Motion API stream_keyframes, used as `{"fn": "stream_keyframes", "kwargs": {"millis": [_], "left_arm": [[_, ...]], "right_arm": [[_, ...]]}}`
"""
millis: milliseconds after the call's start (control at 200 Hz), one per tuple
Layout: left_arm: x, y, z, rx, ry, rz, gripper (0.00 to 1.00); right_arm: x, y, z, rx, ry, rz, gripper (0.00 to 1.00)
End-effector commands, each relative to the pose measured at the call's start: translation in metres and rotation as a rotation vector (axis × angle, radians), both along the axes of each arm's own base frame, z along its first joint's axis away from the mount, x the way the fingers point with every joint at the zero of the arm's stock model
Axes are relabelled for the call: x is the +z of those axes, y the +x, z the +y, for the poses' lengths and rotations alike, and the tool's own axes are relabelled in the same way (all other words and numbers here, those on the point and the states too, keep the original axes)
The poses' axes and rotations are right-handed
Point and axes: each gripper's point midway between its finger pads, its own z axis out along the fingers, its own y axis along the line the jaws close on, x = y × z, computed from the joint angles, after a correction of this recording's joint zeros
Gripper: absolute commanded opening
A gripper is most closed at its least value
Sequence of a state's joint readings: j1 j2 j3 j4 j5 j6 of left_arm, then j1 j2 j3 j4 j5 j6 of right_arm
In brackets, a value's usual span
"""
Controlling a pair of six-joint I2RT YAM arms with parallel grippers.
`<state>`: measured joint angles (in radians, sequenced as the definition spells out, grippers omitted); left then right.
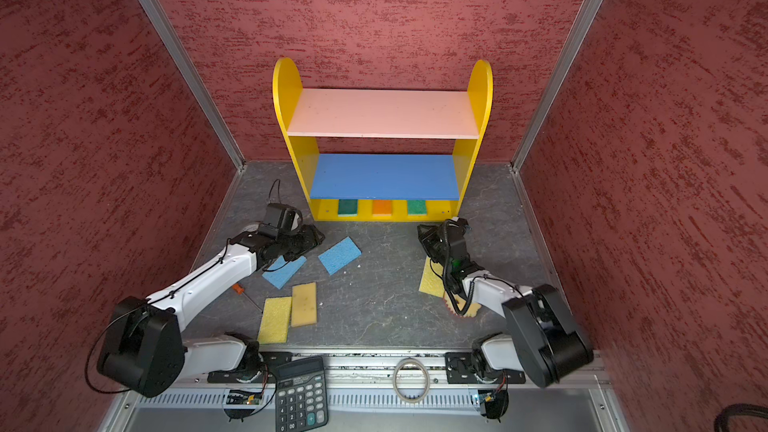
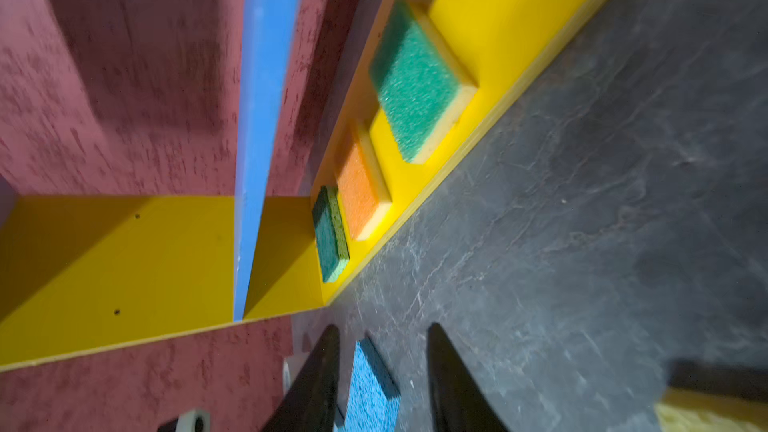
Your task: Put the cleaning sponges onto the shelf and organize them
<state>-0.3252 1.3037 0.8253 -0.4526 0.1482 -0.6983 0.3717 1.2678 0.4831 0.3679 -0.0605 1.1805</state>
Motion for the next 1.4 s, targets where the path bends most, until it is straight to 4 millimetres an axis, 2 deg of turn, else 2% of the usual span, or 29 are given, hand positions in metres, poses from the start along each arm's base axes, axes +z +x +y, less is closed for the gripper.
{"fn": "stream_keyframes", "kwargs": {"millis": [0,130,195,250,421,531,726,771,787,852,947,1042,1137,1257,1393], "left_arm": [[-0.014,-0.002,0.002,-0.009,0.027,0.035,0.66],[-0.023,-0.004,-0.003,-0.013,0.033,0.052,0.65],[-0.027,-0.005,-0.005,-0.017,0.043,0.061,0.65],[-0.029,-0.006,-0.007,-0.022,0.054,0.068,0.65],[-0.045,-0.009,-0.007,-0.029,0.115,0.11,0.65],[-0.053,-0.007,-0.007,-0.021,0.115,0.164,0.64],[-0.064,0.004,-0.017,-0.022,0.099,0.202,0.63],[-0.066,0.005,-0.022,-0.03,0.082,0.206,0.62],[-0.065,0.005,-0.024,-0.034,0.076,0.203,0.62],[-0.067,0.005,-0.033,-0.05,0.069,0.199,0.62],[-0.074,-0.001,-0.048,-0.072,0.066,0.228,0.62],[-0.084,-0.014,-0.07,-0.098,0.035,0.273,0.59],[-0.086,-0.028,-0.091,-0.134,0.007,0.298,0.57],[-0.068,-0.035,-0.111,-0.19,-0.043,0.267,0.57],[-0.043,-0.034,-0.109,-0.199,-0.057,0.228,0.57]], "right_arm": [[-0.022,-0.038,-0.025,0.075,-0.322,0.156,0.46],[-0.016,-0.057,-0.049,0.08,-0.492,0.22,0.49],[-0.019,-0.062,-0.052,0.095,-0.521,0.241,0.46],[-0.022,-0.061,-0.046,0.128,-0.513,0.242,0.45],[-0.025,-0.05,0.003,0.31,-0.439,0.167,0.45],[-0.028,-0.045,0.031,0.364,-0.421,0.151,0.51],[-0.036,-0.047,0.098,0.479,-0.306,0.098,0.54],[-0.036,-0.048,0.111,0.5,-0.286,0.089,0.55],[-0.043,-0.049,0.115,0.511,-0.287,0.105,0.55],[-0.05,-0.05,0.136,0.554,-0.257,0.099,0.55],[-0.059,-0.049,0.154,0.586,-0.209,0.116,0.53],[-0.062,-0.047,0.16,0.581,-0.156,0.119,0.53],[-0.063,-0.045,0.158,0.563,-0.163,0.118,0.53],[-0.071,-0.041,0.145,0.509,-0.216,0.155,0.56],[-0.081,-0.037,0.135,0.471,-0.232,0.195,0.57]]}}
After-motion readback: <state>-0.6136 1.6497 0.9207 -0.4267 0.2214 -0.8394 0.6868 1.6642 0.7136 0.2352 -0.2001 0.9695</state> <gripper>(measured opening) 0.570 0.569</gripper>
